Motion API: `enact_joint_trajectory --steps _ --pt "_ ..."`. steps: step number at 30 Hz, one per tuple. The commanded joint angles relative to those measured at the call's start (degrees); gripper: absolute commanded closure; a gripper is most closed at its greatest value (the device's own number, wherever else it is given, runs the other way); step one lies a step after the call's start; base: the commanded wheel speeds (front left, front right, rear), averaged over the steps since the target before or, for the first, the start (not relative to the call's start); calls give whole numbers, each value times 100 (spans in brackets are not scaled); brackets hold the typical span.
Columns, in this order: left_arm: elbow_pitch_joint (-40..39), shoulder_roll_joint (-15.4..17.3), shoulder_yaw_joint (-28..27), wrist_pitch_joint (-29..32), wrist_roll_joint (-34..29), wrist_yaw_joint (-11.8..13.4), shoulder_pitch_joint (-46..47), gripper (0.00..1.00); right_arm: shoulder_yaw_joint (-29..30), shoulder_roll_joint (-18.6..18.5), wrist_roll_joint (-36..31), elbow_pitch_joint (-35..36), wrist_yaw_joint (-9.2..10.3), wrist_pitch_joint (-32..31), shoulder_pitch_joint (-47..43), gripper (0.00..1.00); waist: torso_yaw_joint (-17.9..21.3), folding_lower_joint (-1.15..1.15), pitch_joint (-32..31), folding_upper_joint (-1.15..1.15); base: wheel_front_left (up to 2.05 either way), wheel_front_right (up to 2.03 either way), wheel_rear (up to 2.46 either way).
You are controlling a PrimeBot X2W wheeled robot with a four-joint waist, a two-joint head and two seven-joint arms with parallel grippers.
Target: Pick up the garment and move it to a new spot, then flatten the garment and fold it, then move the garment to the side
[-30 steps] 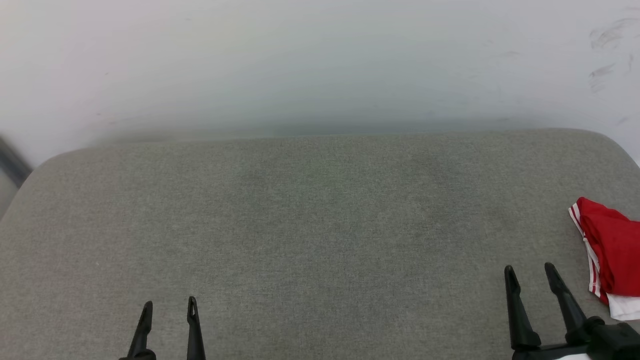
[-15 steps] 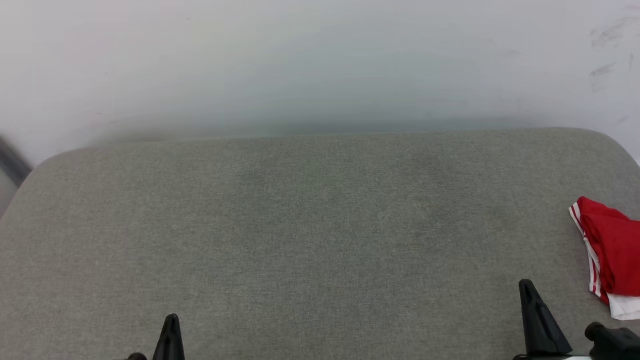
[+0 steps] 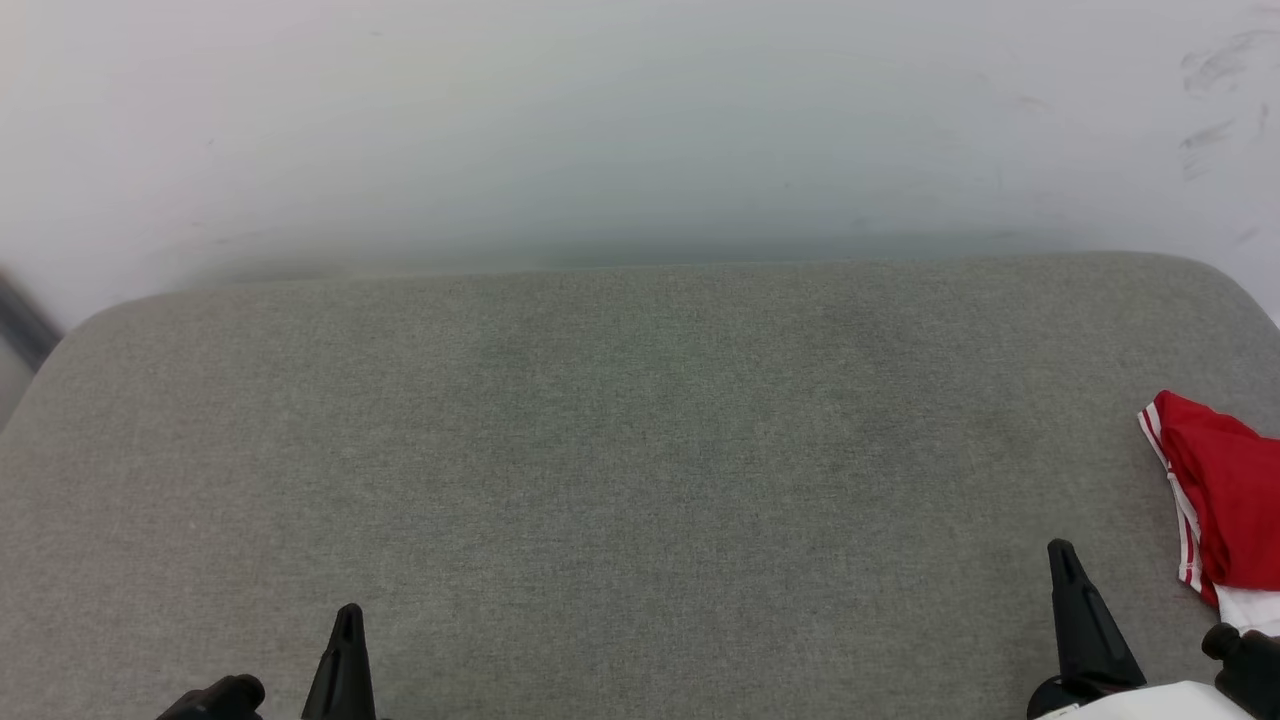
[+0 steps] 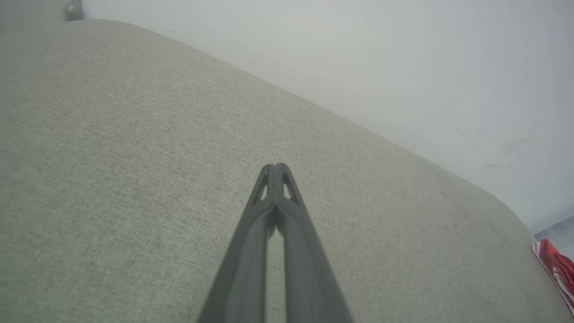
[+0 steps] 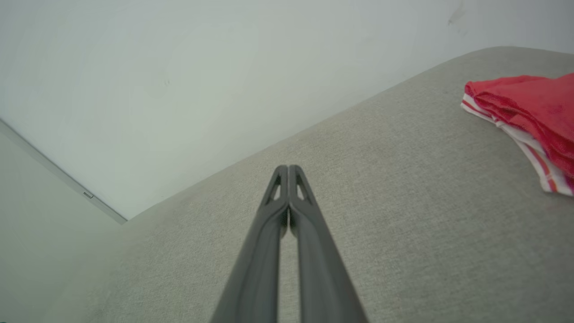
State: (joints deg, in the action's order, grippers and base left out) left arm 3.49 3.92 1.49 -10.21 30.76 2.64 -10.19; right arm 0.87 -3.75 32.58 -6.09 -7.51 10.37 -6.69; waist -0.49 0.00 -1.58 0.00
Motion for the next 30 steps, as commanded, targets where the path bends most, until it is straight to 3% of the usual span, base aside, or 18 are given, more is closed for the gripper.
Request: enact_joint_trajectory --steps 1,14,30 --pt "-39 52 -19 23 200 -46 156 100 3 -65 200 39 0 -41 177 100 0 0 2 0 0 0 0" --pt "193 97 -86 294 1572 -261 485 100 33 -104 1522 -129 0 -322 427 100 7 0 28 0 0 0 0" --pt "392 118 -168 562 2796 -453 782 100 86 -121 2705 -285 1 -600 648 100 15 0 56 0 0 0 0"
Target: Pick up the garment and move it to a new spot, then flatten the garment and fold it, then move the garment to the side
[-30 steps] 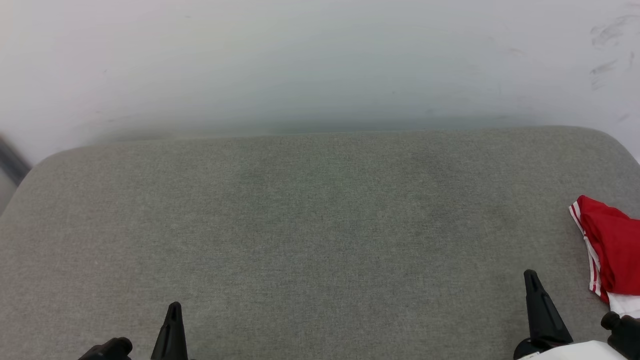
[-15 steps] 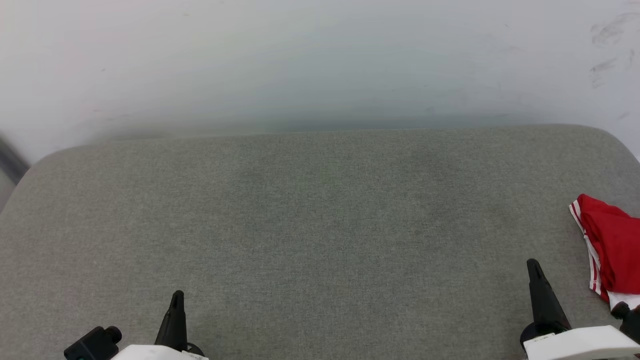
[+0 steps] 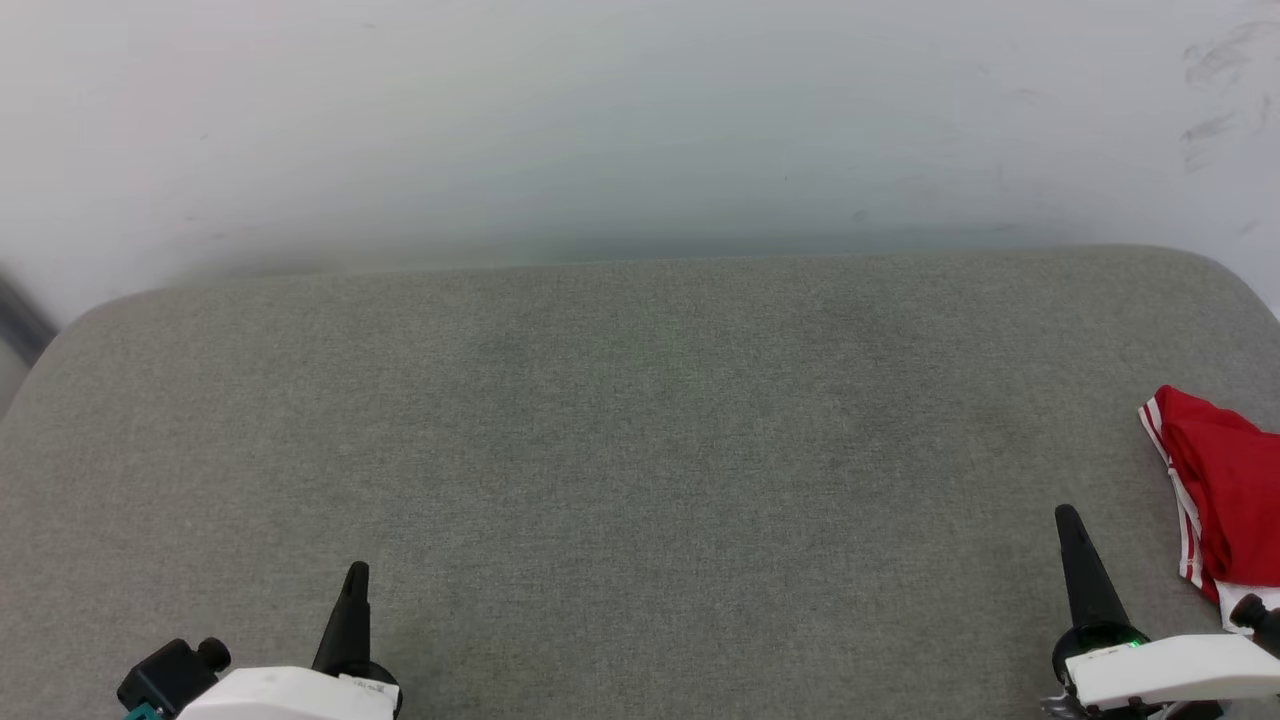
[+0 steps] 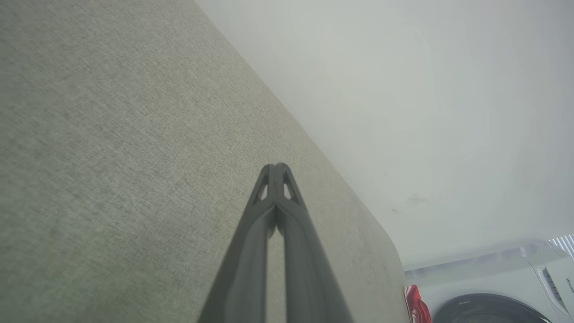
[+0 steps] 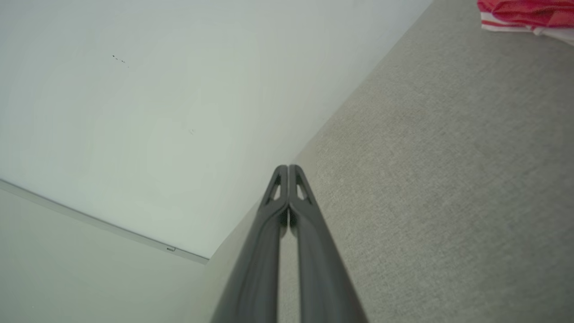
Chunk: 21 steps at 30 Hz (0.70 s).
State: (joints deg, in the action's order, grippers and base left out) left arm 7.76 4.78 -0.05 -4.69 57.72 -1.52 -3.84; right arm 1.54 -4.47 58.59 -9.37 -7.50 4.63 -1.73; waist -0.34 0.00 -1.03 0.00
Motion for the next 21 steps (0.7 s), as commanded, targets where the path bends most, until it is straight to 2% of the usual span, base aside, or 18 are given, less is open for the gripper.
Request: enact_joint_trajectory --steps 1,21 --pt "-22 33 -20 28 168 -51 164 100 22 -50 173 32 0 -41 162 100 1 0 2 0 0 0 0" --pt "203 34 -146 337 1424 -253 477 100 99 -49 1385 -138 0 -353 390 100 10 0 37 0 0 0 0"
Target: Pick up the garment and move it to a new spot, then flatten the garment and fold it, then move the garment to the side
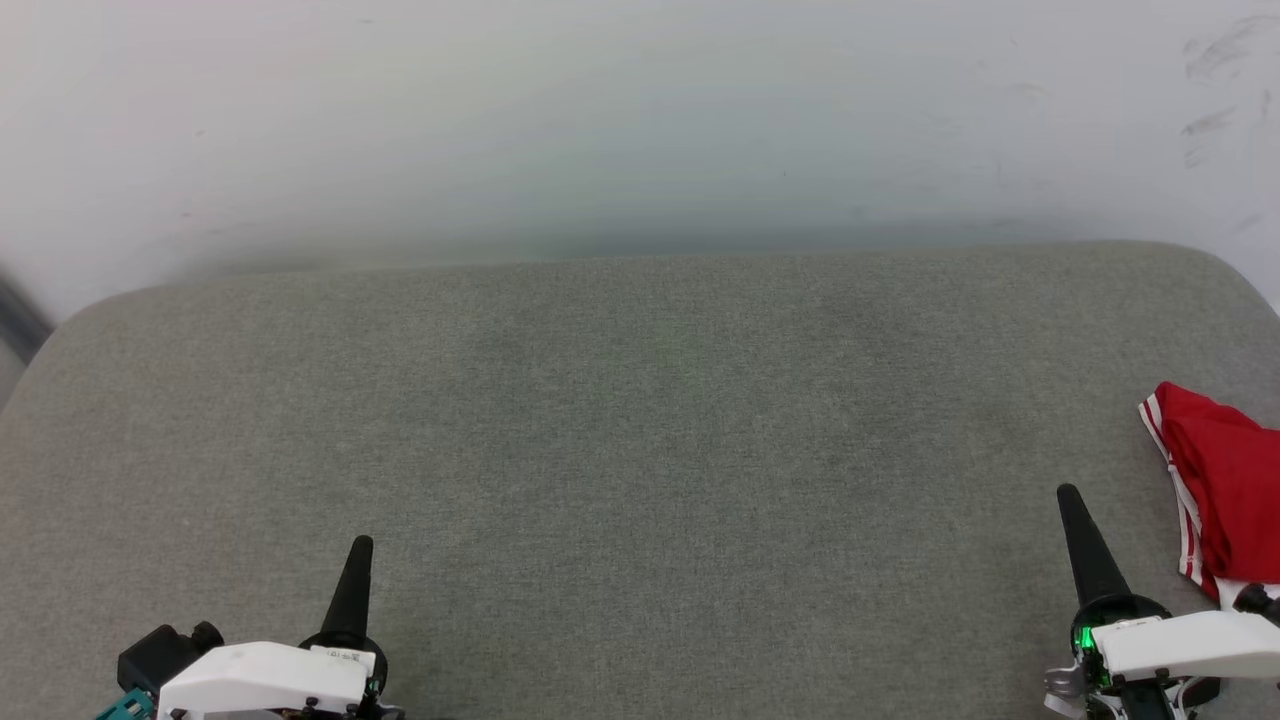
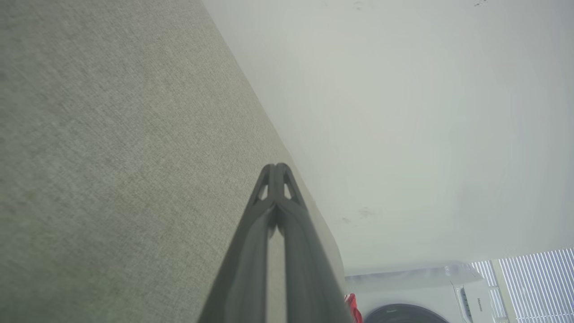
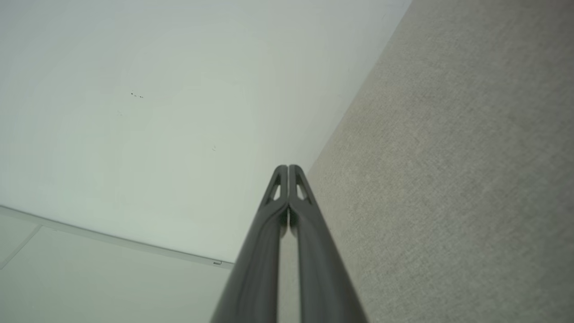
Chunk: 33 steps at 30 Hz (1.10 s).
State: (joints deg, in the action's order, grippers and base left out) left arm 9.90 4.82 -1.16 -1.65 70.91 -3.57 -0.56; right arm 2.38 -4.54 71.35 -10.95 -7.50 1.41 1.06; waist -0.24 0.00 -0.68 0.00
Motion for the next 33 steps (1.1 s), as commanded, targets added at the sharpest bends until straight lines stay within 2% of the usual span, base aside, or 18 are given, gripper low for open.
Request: enact_joint_trajectory --steps 1,33 --pt "-3 30 -39 46 159 -56 164 100 19 -40 160 12 0 -41 121 100 1 0 3 0 0 0 0" --pt "286 -4 -224 458 1678 -307 531 100 149 -4 1636 -203 0 -454 416 100 15 0 56 0 0 0 0"
